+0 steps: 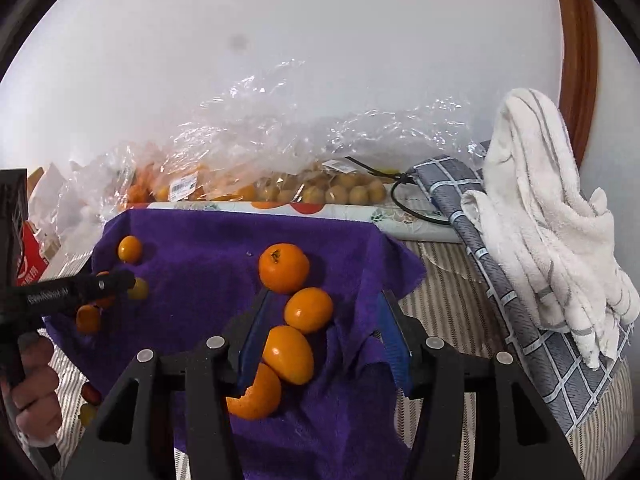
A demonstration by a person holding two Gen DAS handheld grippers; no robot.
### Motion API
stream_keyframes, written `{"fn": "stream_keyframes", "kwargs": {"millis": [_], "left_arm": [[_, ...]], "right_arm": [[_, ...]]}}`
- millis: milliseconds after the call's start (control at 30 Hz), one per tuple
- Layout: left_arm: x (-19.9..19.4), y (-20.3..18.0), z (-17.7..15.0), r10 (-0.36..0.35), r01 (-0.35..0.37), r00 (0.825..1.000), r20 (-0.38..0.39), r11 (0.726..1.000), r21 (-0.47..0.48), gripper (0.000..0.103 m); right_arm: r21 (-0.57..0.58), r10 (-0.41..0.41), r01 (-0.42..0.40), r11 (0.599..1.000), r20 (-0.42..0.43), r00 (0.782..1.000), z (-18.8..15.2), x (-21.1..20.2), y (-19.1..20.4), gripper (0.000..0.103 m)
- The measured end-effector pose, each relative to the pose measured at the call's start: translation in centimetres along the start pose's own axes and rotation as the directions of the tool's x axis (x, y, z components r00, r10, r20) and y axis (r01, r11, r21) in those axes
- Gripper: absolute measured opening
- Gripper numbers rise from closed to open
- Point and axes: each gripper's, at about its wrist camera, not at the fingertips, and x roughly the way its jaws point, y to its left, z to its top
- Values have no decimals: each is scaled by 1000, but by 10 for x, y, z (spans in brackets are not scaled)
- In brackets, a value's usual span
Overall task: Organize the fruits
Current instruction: 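Open the right tool onto the towel while the left tool releases its fruit, then grasp a yellow-green fruit with the right tool while the left tool grasps a small red fruit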
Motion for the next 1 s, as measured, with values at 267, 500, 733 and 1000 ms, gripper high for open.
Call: {"fn": "stream_keyframes", "kwargs": {"millis": [267,500,733,1000], "left_arm": [[-64,24,-21,-32,32,995,91,999,5,46],[-101,55,-50,112,-118,988,104,991,62,46],[-101,77,-81,217,-219,976,31,966,138,33],[-110,100,-104,310,-311,950,36,931,189,27]], "right_arm": [[-54,30,-28,998,29,999,2,-16,19,53],[-71,26,-27,997,-14,1000,-20,-35,49,53],[-120,56,-63,991,-68,996,-60,-53,95,52],[-142,164,-186,972,-150,975,-98,-49,151,48]]}}
